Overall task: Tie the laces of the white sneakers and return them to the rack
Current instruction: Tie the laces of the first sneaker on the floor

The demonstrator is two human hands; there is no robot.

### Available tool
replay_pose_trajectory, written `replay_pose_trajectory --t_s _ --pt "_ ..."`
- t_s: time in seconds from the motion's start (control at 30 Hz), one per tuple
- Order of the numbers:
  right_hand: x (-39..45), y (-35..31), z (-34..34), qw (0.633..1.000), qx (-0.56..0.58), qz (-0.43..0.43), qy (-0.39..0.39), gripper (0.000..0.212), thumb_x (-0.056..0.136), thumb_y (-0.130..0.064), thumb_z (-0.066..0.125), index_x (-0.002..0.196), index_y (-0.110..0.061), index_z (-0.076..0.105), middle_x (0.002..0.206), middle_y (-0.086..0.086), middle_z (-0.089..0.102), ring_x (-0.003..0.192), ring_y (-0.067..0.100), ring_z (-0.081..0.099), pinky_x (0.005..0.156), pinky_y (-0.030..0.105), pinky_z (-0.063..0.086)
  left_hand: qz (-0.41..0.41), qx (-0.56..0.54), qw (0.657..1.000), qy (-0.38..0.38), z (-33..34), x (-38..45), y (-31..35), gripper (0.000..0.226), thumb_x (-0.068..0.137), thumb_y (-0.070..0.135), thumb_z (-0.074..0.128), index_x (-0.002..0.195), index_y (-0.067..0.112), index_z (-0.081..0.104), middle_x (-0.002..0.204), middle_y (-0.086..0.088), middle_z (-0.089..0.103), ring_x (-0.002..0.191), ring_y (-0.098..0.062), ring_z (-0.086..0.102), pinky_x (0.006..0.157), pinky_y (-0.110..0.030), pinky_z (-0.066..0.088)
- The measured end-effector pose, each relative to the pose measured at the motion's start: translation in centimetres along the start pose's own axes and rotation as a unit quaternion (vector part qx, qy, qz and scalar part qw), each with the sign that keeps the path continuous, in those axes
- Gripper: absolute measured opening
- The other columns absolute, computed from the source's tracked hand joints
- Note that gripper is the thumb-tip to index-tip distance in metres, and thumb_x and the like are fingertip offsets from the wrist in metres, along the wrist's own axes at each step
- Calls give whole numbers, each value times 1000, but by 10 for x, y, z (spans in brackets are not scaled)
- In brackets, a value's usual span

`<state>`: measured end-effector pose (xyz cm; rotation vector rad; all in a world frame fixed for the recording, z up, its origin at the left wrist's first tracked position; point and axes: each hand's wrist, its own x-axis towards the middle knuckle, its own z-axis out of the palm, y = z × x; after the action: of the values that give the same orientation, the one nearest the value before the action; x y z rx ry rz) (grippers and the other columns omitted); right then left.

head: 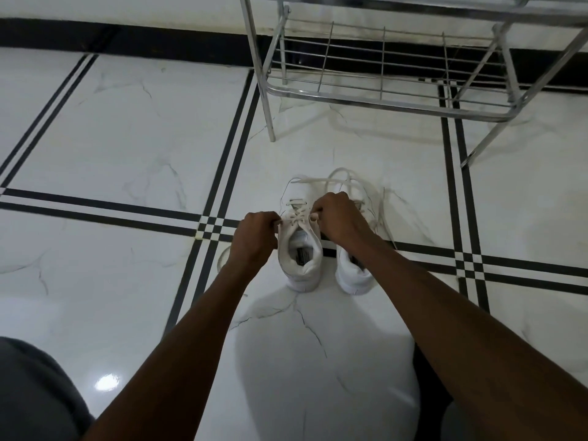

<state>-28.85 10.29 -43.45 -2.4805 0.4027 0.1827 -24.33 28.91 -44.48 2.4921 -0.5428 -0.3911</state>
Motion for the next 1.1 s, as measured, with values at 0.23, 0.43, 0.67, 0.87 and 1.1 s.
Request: replay_pose_trajectory --t_s 0.23,0.43,0.67,0.87,1.1 --pt "-11 11 11 995 -76 43 46 16 85 6 58 74 -2 66 85 22 72 76 28 69 60 28 38 -5 56 996 63 -2 -15 -24 24 85 -3 61 85 14 78 76 -7 78 70 -28 71 66 -42 59" --pt "-15 1 11 993 -112 24 27 20 89 1 59 102 -4 73 103 17 71 95 35 72 78 39 59 -24 0 998 51 7 -13 -29 23 87 3 60 77 16 75 72 -5 76 66 -24 70 64 -45 60" --pt "-16 3 8 998 -43 -45 -6 13 82 -8 59 75 -12 69 75 7 71 70 25 69 64 40 58 13 -59 998 26 11 -8 -13 24 93 1 63 111 9 76 104 -10 79 92 -26 76 79 -45 63" --pt "-19 1 7 997 -71 -24 8 15 82 -1 62 88 -8 75 86 11 75 79 27 71 62 33 48 37 -18 998 37 12 -5 -14 17 80 -2 69 82 11 59 80 -2 73 73 -27 69 61 -46 57" --pt "-23 -2 16 995 -97 20 27 15 86 -2 60 78 -4 73 79 13 73 74 27 71 59 29 44 13 -80 994 74 18 -12 -12 28 80 -10 60 79 12 42 70 -12 68 62 -35 61 118 -49 33"
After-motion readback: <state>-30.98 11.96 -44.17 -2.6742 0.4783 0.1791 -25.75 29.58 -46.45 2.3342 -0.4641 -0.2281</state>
